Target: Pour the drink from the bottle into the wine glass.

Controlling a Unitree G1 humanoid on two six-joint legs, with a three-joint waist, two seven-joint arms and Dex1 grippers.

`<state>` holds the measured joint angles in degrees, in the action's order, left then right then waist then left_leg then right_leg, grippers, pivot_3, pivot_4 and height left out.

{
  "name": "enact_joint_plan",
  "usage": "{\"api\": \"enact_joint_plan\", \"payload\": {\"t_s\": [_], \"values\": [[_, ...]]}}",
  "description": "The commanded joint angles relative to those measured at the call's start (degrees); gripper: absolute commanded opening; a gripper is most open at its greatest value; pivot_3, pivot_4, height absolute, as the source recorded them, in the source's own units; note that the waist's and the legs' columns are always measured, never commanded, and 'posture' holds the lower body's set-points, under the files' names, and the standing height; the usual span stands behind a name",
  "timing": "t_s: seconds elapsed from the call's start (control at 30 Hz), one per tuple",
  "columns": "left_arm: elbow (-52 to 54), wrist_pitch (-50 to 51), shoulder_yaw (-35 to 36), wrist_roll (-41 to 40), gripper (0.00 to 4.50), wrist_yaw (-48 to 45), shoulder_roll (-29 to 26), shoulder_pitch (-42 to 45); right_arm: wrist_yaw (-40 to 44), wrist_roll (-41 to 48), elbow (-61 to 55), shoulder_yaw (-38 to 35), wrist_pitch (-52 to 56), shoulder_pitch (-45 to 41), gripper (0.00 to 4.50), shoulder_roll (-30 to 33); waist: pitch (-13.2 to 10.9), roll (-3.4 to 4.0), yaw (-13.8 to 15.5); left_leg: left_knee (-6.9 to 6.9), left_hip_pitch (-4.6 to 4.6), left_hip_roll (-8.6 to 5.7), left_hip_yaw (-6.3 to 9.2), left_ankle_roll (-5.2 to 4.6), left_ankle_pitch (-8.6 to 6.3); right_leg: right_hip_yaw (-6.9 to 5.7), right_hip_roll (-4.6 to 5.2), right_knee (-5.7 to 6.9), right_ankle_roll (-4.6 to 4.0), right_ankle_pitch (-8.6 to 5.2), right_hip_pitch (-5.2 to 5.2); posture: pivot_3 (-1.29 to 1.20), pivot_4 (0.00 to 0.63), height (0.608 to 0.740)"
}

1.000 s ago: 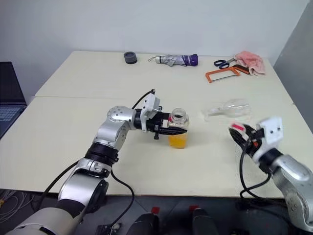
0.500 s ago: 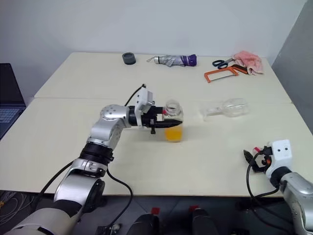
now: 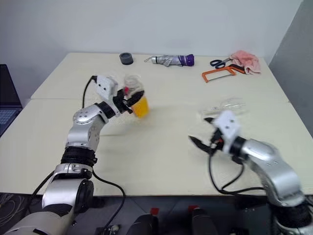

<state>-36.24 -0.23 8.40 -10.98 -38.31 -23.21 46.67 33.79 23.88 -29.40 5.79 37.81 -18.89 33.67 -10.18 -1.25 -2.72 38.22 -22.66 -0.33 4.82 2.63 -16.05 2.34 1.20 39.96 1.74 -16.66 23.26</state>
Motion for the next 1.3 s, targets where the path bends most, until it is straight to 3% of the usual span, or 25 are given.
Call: {"api": "enact_joint_plan", "payload": {"t_s": [0.03,0.2,0.37,0.63,0.67,1.3], "values": [[-0.92,-1.48,4.1,0.01,1.74,7.04,-2.19,0.14,-1.86,-3.39,4.98,7.43,0.89,-8.31,4.5,-6.45,0.0,-0.03,-0.01,0.01,-0.02,0.0,0.0,0.06,0.03,0.0,0.05,-0.01,0.0,0.0,0.01,0.0,0.15,0.74],[-4.3,-2.21,7.39,-1.32,1.74,11.42,-3.08,-0.6,-4.37,-7.18,12.9,11.13,0.58,-16.56,4.5,-14.94,0.03,-0.07,0.48,0.05,-0.11,-0.01,0.14,0.19,0.1,-0.08,0.21,0.0,0.0,0.01,0.07,0.0,0.15,0.74],[-9.53,-3.2,8.56,-0.97,1.74,12.94,-3.95,-1.08,-5.18,-9.18,17.0,11.42,-0.08,-20.37,4.5,-19.55,0.07,-0.14,0.77,0.1,-0.18,-0.07,0.12,0.19,0.11,-0.08,0.3,0.0,0.01,0.02,0.12,0.0,0.15,0.74],[-12.29,-6.31,7.13,-0.57,4.34,11.63,-3.73,-2.17,-4.64,-10.16,16.82,11.03,0.54,-20.53,4.5,-21.07,0.09,-0.13,0.23,0.06,-0.14,-0.1,0.03,0.19,0.1,-0.06,0.19,0.07,0.0,0.03,0.21,0.0,0.15,0.74],[-12.12,-6.92,6.83,-0.32,4.47,11.67,-3.6,-2.64,-4.68,-10.18,16.57,11.02,0.7,-20.26,4.5,-21.07,0.09,-0.13,0.2,0.05,-0.15,-0.1,0.03,0.19,0.1,-0.07,0.19,0.08,0.0,0.03,0.23,0.0,0.15,0.74],[-2.72,-10.28,6.44,-0.06,4.47,15.5,-0.77,-15.8,-5.44,-9.64,7.76,10.31,4.33,-10.71,4.5,-18.51,0.12,-0.15,-0.21,-0.02,-0.12,-0.01,0.02,0.14,0.08,-0.04,0.21,0.1,-0.01,0.03,0.24,0.0,0.15,0.74]]}}
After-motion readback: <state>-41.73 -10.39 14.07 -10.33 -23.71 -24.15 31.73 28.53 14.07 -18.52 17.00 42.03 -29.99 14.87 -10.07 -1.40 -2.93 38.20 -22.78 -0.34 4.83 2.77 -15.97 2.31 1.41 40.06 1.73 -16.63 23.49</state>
